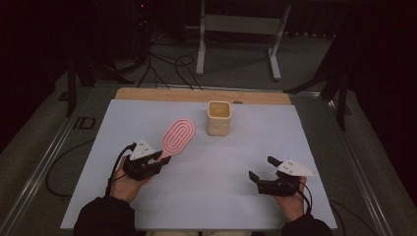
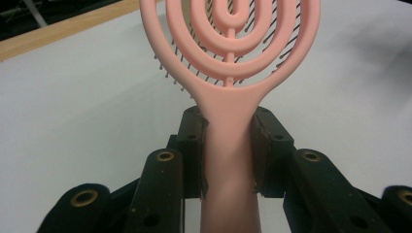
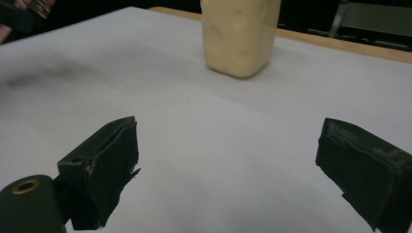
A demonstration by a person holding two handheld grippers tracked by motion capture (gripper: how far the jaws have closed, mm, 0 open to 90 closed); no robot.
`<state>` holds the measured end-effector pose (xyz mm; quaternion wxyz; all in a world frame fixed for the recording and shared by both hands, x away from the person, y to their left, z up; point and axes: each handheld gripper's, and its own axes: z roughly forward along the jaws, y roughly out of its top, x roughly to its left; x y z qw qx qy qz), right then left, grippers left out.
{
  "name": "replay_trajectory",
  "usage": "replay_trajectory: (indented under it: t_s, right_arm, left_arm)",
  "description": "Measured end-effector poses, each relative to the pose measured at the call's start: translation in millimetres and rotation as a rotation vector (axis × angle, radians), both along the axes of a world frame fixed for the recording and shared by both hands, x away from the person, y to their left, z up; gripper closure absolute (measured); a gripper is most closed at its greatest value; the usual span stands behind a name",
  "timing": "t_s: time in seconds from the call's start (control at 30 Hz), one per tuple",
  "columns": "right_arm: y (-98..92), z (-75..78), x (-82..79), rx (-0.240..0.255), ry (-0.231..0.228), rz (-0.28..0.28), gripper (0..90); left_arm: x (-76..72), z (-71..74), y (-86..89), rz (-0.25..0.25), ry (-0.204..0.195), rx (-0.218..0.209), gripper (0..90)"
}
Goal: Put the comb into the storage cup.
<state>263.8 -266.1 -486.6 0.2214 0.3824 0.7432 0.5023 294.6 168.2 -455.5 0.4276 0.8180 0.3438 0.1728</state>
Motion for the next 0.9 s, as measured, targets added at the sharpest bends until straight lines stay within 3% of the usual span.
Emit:
replay_trajectory:
  t_s: [0.37,0.5,0.9]
  right_arm:
    - [29.7,24.9,15.5,0.02,0.024,0.052,7.5]
    - [45.3,32.7,20.8,-0.001,0.021,0.082,7.5]
    - [81.3,46.1,35.7,0.022,0.035,0.153,7.5]
  left_arm:
    - [-0.1,4.9,-11.5,-0.019,-0.014,0.014,70.1]
    - [0.8,6.4,-14.9,-0.021,-0.015,0.009,70.1]
    - [-0.6,10.1,-24.9,-0.033,-0.03,0.014,70.1]
